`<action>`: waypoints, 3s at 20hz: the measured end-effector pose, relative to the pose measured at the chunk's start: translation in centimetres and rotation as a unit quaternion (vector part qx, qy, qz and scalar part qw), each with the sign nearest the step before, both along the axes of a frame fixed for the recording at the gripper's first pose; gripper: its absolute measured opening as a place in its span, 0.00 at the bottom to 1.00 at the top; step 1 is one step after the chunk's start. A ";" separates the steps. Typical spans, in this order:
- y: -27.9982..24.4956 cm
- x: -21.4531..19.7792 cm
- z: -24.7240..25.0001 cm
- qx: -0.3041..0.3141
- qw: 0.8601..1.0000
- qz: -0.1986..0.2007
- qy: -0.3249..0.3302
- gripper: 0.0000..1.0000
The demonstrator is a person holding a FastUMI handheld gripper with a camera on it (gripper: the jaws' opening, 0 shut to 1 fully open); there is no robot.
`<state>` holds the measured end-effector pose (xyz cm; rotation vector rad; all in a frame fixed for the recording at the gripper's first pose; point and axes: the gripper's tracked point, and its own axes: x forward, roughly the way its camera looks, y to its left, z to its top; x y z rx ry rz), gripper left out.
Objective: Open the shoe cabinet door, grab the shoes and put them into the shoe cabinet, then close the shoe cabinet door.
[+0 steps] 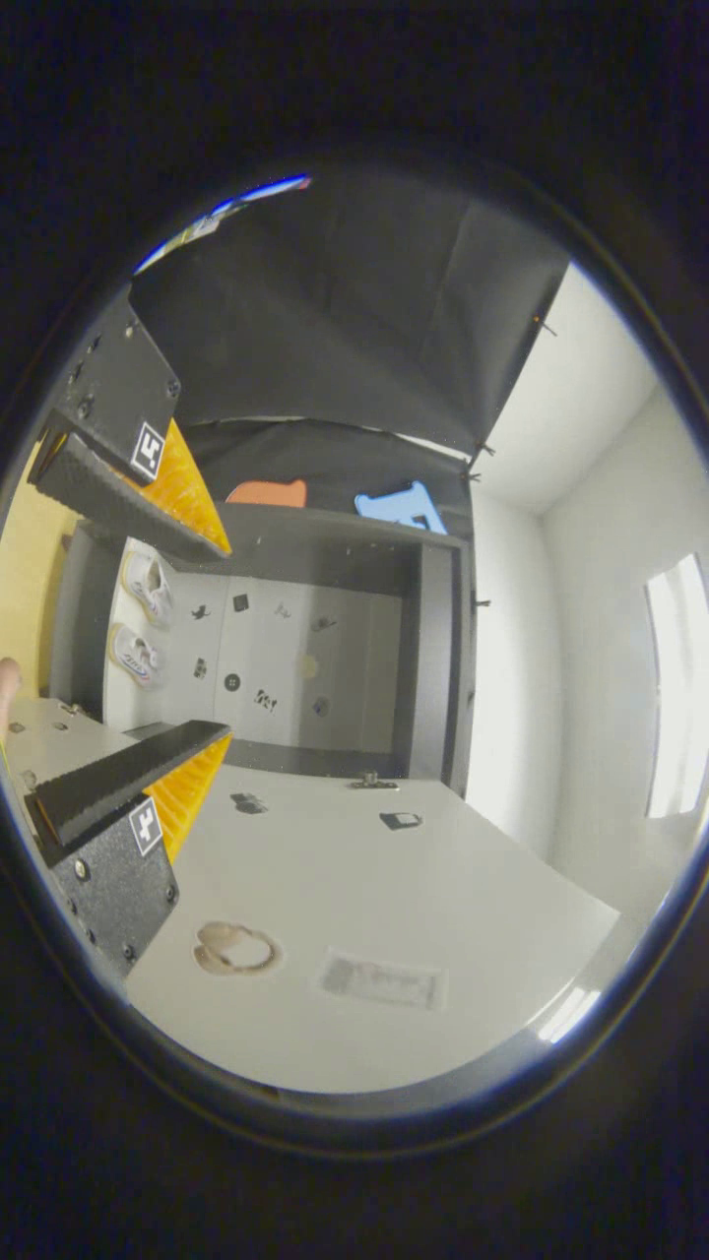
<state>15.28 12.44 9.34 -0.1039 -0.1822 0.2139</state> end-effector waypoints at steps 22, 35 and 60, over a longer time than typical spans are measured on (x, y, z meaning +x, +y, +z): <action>-32.0 -18.1 3.0 0.022 0.995 -0.097 -0.029 1.00; -37.3 -8.0 -7.3 0.045 0.987 -0.116 0.098 1.00; -20.0 -5.2 -11.6 0.012 0.988 -0.104 0.111 0.96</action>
